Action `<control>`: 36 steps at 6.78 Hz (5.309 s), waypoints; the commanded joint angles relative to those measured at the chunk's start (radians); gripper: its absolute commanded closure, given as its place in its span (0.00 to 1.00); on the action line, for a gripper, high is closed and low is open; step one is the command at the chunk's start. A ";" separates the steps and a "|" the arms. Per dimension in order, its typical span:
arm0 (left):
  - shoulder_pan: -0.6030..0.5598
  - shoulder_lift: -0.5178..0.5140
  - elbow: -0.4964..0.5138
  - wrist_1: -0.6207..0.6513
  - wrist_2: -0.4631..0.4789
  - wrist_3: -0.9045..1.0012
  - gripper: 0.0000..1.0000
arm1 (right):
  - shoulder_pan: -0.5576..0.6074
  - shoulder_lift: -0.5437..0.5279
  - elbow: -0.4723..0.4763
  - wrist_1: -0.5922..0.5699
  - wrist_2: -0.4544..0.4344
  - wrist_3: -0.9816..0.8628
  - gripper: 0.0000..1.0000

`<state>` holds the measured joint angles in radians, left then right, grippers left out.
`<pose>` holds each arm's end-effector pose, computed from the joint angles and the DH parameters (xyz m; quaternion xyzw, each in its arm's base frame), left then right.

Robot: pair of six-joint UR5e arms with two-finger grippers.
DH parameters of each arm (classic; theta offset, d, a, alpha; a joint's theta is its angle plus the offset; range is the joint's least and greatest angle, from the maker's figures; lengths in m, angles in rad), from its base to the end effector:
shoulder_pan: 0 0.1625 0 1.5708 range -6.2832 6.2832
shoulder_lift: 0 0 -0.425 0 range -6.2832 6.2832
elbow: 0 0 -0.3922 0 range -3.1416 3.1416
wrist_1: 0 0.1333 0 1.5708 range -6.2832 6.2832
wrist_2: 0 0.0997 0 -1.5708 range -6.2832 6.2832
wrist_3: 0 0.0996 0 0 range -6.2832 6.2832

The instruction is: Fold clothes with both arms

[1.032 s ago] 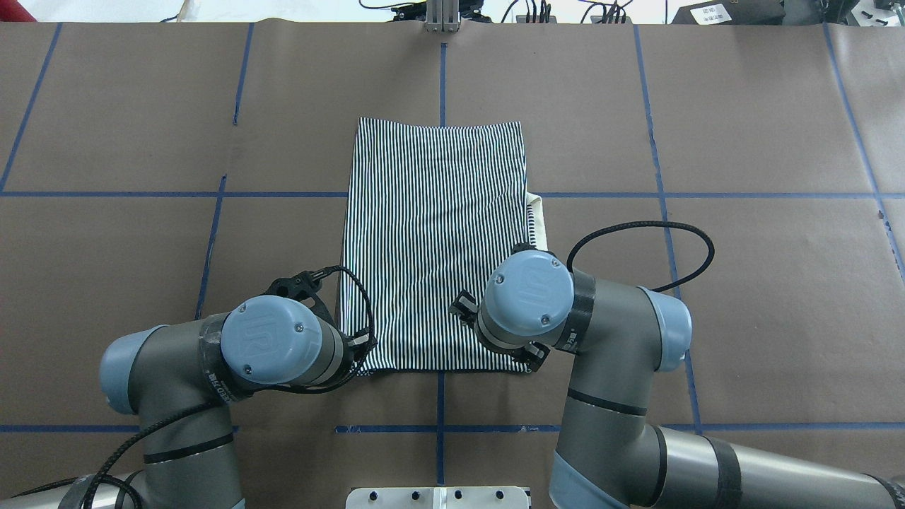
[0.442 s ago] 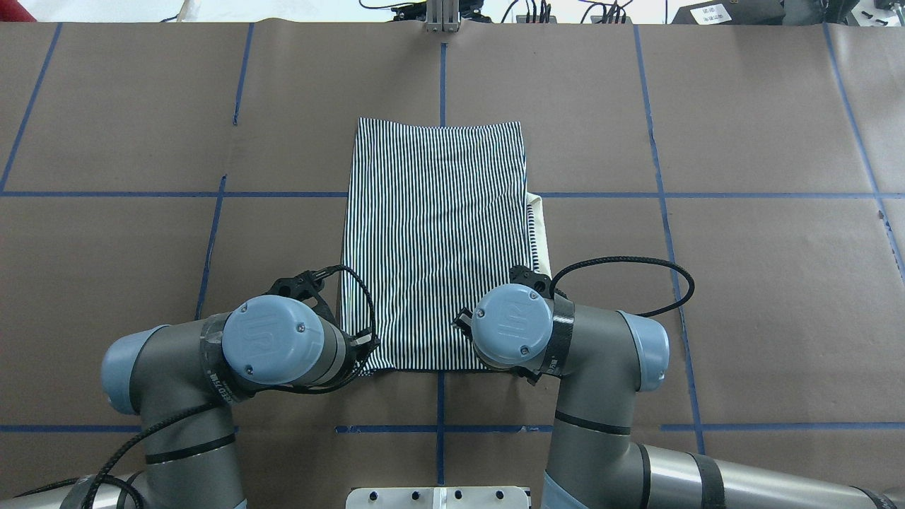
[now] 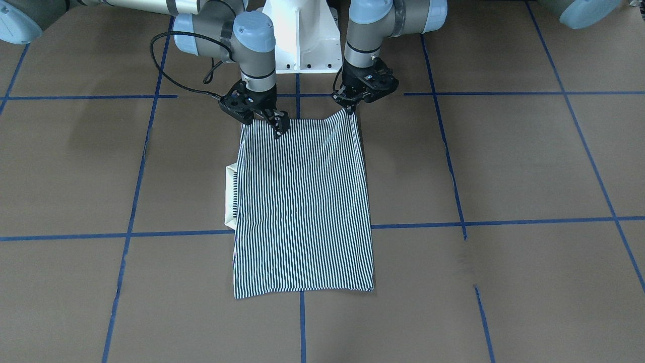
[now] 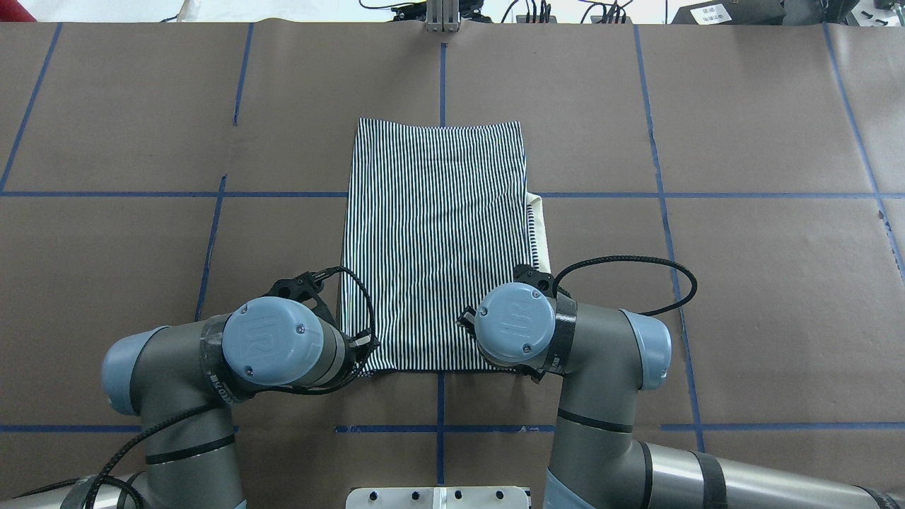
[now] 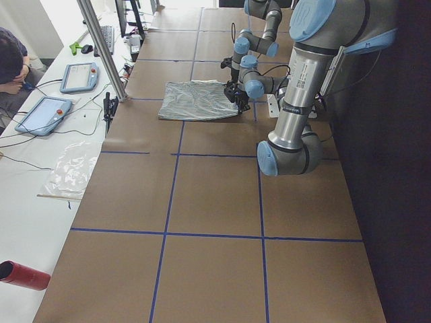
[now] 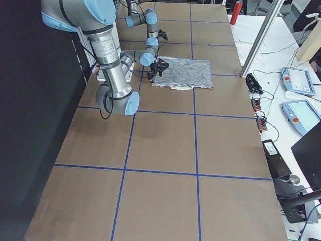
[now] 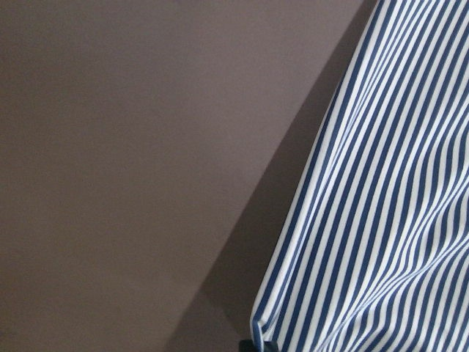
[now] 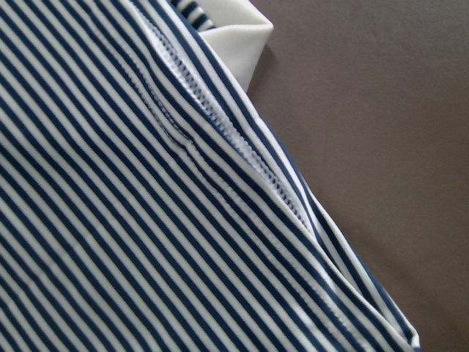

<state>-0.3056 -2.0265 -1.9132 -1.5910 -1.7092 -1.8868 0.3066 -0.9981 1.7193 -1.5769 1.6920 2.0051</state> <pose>0.5372 -0.2948 0.2579 -0.0655 0.3965 -0.2537 0.8798 -0.5974 -0.3163 0.2700 -0.0789 -0.3450 0.3188 0.8793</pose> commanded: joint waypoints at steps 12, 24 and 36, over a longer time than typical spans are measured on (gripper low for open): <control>0.046 0.006 -0.062 0.009 0.003 -0.002 1.00 | 0.009 -0.013 0.090 0.006 0.017 -0.012 1.00; -0.181 -0.059 -0.083 0.025 -0.054 0.098 1.00 | 0.164 0.048 0.032 0.087 0.028 -0.229 1.00; -0.618 -0.239 0.511 -0.333 -0.197 0.370 0.00 | 0.517 0.385 -0.690 0.388 0.193 -0.592 0.00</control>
<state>-0.9003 -2.2653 -1.4108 -1.9158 -1.8850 -1.5475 0.7785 -0.6068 1.0470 -1.1997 1.8241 1.4807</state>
